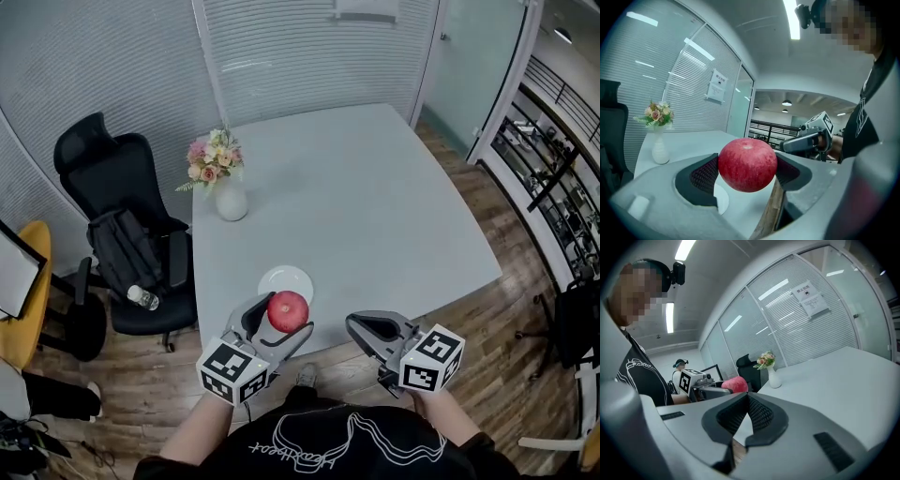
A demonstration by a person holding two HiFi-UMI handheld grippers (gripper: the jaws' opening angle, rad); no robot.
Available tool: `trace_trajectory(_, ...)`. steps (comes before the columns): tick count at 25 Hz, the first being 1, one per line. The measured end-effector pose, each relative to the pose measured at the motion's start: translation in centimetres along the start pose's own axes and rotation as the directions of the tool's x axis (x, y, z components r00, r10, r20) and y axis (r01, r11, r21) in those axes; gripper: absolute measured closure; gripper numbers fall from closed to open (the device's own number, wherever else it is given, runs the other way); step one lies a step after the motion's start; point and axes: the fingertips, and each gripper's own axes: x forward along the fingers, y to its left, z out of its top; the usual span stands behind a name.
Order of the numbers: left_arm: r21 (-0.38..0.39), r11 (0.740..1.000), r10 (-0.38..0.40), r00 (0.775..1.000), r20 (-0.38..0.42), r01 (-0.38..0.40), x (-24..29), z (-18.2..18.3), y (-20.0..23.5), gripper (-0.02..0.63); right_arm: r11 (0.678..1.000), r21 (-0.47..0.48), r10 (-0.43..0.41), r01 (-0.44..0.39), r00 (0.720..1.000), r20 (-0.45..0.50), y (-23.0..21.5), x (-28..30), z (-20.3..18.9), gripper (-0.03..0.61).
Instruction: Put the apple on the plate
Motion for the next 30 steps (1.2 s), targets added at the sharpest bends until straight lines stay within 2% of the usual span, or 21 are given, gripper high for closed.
trace_trajectory(8, 0.022, 1.000, 0.000, 1.000, -0.020, 0.000, 3.9, -2.1, 4.9, 0.252, 0.996, 0.076, -0.046, 0.049, 0.998, -0.041, -4.3, 2.1, -1.1, 0.571)
trace_trajectory(13, 0.052, 0.999, 0.017, 0.997, -0.072, -0.014, 5.9, -4.7, 7.3, 0.252, 0.992, 0.111, -0.057, 0.062, 0.997, -0.054, -6.1, 3.2, -1.7, 0.571)
trace_trajectory(16, 0.045, 0.999, 0.026, 0.994, -0.104, -0.021, 6.9, -6.6, 8.6, 0.252, 0.990, 0.123, -0.058, 0.066, 0.996, -0.068, -6.8, 3.9, -2.2, 0.571)
trace_trajectory(22, 0.038, 0.999, 0.036, 0.985, -0.170, -0.030, 8.6, -9.9, 10.7, 0.252, 0.984, 0.161, -0.068, 0.083, 0.993, -0.094, -7.9, 5.0, -3.2, 0.571)
trace_trajectory(27, 0.090, 0.995, 0.071, 0.971, -0.230, -0.052, 9.4, -12.1, 12.2, 0.252, 0.978, 0.184, -0.084, 0.101, 0.992, -0.099, -9.0, 5.6, -3.6, 0.571)
trace_trajectory(30, 0.092, 0.995, 0.071, 0.961, -0.266, -0.048, 9.9, -13.3, 12.5, 0.252, 0.974, 0.198, -0.088, 0.107, 0.991, -0.102, -9.4, 5.8, -3.9, 0.571)
